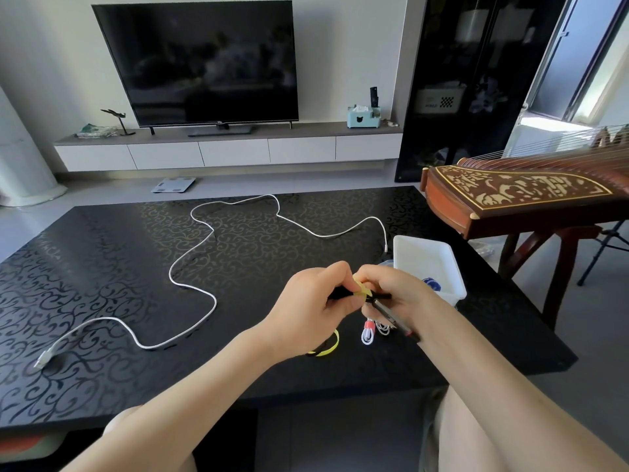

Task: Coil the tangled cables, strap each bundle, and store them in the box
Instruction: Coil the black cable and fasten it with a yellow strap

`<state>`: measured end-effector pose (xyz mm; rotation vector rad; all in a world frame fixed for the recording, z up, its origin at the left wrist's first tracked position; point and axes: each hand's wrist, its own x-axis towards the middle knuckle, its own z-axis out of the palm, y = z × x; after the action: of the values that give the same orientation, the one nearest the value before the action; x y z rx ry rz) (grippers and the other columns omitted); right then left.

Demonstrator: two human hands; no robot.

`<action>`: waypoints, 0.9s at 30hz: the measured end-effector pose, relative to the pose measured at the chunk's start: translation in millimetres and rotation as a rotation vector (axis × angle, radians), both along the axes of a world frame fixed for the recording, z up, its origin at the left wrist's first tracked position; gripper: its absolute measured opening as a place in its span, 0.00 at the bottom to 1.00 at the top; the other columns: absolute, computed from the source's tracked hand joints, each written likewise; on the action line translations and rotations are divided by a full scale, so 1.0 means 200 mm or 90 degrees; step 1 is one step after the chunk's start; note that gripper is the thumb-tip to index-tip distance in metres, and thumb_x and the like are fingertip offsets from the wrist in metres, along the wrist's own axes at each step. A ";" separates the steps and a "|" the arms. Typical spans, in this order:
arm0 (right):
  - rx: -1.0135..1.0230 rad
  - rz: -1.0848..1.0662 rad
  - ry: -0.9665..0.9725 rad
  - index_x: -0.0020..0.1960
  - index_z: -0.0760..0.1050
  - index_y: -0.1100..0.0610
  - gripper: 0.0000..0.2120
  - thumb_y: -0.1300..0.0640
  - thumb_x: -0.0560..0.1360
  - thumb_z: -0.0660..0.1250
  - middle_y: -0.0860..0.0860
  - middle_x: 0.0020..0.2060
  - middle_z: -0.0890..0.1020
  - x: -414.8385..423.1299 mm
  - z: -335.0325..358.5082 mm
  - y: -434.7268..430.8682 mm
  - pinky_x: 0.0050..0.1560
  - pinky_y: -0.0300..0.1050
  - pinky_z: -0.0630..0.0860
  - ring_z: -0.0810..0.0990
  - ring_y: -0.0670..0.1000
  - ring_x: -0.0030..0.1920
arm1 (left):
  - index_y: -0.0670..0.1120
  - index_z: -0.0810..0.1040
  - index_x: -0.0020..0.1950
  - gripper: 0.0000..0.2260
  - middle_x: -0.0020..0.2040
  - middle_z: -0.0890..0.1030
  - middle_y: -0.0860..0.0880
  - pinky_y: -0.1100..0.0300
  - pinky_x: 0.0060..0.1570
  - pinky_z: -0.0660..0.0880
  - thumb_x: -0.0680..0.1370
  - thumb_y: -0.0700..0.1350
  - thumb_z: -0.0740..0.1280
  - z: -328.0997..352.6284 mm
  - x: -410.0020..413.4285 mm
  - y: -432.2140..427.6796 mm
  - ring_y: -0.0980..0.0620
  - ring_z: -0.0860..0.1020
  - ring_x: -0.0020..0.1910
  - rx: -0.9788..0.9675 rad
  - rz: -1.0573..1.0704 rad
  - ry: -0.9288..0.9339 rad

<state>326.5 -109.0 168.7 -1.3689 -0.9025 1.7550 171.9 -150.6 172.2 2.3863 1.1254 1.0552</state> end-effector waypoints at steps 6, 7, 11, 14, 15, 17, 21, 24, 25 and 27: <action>-0.183 0.081 0.240 0.27 0.70 0.60 0.20 0.59 0.77 0.56 0.47 0.16 0.63 0.02 -0.13 -0.04 0.18 0.33 0.58 0.61 0.44 0.15 | 0.46 0.76 0.40 0.06 0.35 0.80 0.51 0.62 0.37 0.72 0.76 0.39 0.69 -0.01 0.01 0.03 0.54 0.76 0.34 -0.078 0.043 -0.106; -0.209 0.094 0.287 0.29 0.71 0.61 0.16 0.60 0.75 0.58 0.47 0.15 0.63 0.01 -0.14 -0.06 0.18 0.32 0.57 0.61 0.44 0.14 | 0.49 0.74 0.39 0.09 0.35 0.80 0.53 0.63 0.36 0.72 0.76 0.39 0.69 -0.02 0.01 0.04 0.56 0.76 0.34 -0.118 0.054 -0.153; -0.224 0.097 0.359 0.29 0.71 0.61 0.12 0.61 0.71 0.61 0.47 0.14 0.60 -0.03 -0.15 -0.13 0.16 0.33 0.56 0.59 0.44 0.14 | 0.47 0.72 0.35 0.12 0.32 0.76 0.49 0.66 0.28 0.67 0.77 0.38 0.67 -0.03 0.04 0.08 0.58 0.68 0.27 -0.299 0.084 -0.373; -0.141 0.045 0.217 0.30 0.70 0.59 0.15 0.58 0.75 0.63 0.48 0.15 0.60 -0.02 -0.16 -0.15 0.19 0.35 0.55 0.57 0.45 0.16 | 0.44 0.72 0.34 0.12 0.26 0.73 0.50 0.66 0.23 0.65 0.78 0.37 0.66 -0.02 0.03 0.11 0.56 0.66 0.24 -0.489 0.080 -0.574; -0.065 0.022 0.090 0.31 0.69 0.59 0.17 0.55 0.77 0.62 0.49 0.16 0.61 -0.01 -0.16 -0.15 0.21 0.37 0.56 0.58 0.46 0.16 | 0.43 0.71 0.34 0.13 0.25 0.72 0.51 0.66 0.21 0.64 0.78 0.36 0.65 -0.01 0.02 0.12 0.57 0.65 0.23 -0.547 0.067 -0.627; 0.188 -0.034 -0.273 0.31 0.69 0.58 0.19 0.50 0.78 0.62 0.49 0.18 0.67 0.02 -0.19 -0.15 0.26 0.42 0.65 0.65 0.46 0.18 | 0.43 0.69 0.35 0.13 0.24 0.69 0.50 0.67 0.19 0.62 0.79 0.36 0.62 0.01 0.00 0.13 0.58 0.64 0.22 -0.649 0.045 -0.696; 0.792 -0.244 -0.657 0.43 0.76 0.56 0.07 0.55 0.71 0.73 0.48 0.28 0.77 0.10 -0.17 -0.15 0.30 0.39 0.70 0.74 0.45 0.28 | 0.42 0.70 0.35 0.12 0.24 0.65 0.50 0.69 0.18 0.60 0.79 0.38 0.60 0.04 -0.03 0.15 0.59 0.61 0.21 -0.843 -0.021 -0.780; 1.039 -0.184 -0.762 0.58 0.72 0.57 0.20 0.56 0.69 0.74 0.51 0.41 0.78 0.13 -0.13 -0.11 0.39 0.45 0.73 0.75 0.51 0.40 | 0.41 0.72 0.34 0.07 0.24 0.65 0.50 0.71 0.18 0.59 0.73 0.38 0.63 0.05 -0.04 0.16 0.59 0.61 0.21 -0.906 -0.061 -0.766; 1.087 -0.150 -0.769 0.60 0.72 0.56 0.20 0.55 0.70 0.74 0.51 0.44 0.76 0.13 -0.10 -0.10 0.42 0.46 0.72 0.74 0.52 0.42 | 0.41 0.73 0.32 0.07 0.24 0.65 0.50 0.71 0.18 0.59 0.71 0.38 0.64 0.06 -0.04 0.16 0.59 0.61 0.21 -0.919 -0.067 -0.751; 1.174 -0.103 -0.766 0.55 0.79 0.55 0.12 0.54 0.73 0.71 0.51 0.42 0.76 0.12 -0.07 -0.09 0.41 0.46 0.69 0.72 0.51 0.41 | 0.40 0.74 0.31 0.08 0.24 0.65 0.50 0.71 0.18 0.59 0.70 0.38 0.64 0.07 -0.04 0.16 0.59 0.61 0.20 -0.936 -0.071 -0.727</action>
<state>349.6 -128.0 155.3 -0.8070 -2.0107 -0.5896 164.4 -118.9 186.1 0.5068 0.7491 0.7907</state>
